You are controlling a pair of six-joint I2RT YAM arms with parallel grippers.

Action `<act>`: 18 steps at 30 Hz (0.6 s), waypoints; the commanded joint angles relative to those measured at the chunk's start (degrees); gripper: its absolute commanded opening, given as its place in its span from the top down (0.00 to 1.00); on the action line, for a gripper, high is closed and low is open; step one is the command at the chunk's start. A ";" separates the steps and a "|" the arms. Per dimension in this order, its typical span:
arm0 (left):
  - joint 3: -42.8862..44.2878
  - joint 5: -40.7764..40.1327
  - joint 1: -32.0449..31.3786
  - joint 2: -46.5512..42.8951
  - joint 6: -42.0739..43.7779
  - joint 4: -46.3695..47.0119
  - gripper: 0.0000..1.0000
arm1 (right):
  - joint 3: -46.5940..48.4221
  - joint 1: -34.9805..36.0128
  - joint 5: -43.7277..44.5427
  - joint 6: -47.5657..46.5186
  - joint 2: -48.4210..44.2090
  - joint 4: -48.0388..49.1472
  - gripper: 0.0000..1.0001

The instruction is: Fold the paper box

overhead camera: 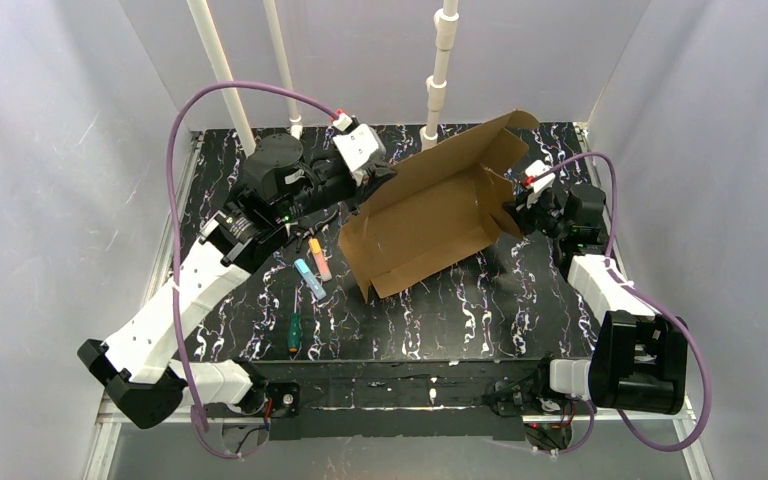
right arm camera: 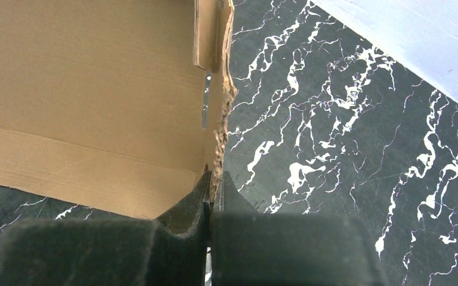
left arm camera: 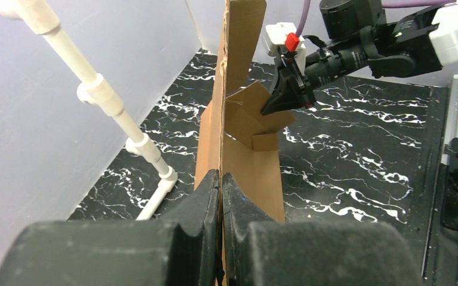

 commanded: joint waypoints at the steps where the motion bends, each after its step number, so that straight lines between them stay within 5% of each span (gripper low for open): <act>1: -1.44 1.69 -1.27 -0.77 -2.40 2.19 1.00 | -1.60 0.63 0.76 -1.27 -1.32 4.28 0.99; 18: -7.57 -0.60 -2.69 -2.68 -14.20 6.38 1.00 | -6.24 -0.75 -2.37 2.94 -1.76 10.15 0.89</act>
